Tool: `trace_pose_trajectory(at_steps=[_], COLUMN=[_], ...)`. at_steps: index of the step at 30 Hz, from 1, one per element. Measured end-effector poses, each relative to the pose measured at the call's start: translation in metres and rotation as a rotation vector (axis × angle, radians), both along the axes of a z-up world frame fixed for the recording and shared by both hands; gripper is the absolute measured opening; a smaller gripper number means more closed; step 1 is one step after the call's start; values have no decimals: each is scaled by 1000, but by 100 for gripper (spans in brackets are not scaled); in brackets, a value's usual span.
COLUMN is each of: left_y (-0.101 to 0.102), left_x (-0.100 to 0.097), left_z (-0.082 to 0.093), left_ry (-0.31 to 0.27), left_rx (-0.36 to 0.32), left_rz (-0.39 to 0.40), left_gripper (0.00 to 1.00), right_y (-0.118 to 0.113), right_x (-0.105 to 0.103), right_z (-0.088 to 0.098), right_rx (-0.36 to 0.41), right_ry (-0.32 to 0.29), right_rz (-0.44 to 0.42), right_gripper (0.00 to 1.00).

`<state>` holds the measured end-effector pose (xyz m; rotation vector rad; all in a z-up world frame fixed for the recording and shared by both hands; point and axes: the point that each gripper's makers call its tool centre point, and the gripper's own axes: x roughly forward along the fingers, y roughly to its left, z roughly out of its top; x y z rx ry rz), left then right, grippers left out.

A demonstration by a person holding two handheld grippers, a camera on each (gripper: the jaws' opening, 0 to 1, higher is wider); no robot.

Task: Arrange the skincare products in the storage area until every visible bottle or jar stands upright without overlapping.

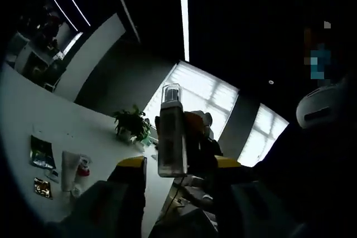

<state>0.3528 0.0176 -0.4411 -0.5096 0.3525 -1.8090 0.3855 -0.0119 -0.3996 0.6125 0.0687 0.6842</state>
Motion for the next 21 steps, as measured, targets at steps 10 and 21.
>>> trace_pose_trajectory(at_steps=[10, 21], left_y=[-16, -18], left_x=[24, 36], left_z=[-4, -11], left_ry=[-341, -457], left_rx=[204, 306], left_rz=[293, 393], left_gripper=[46, 47], right_y=[-17, -22], right_x=[19, 31], right_z=[-13, -24], right_rx=[-142, -124], right_ry=[109, 195], right_rz=[-168, -226], right_gripper=[13, 13])
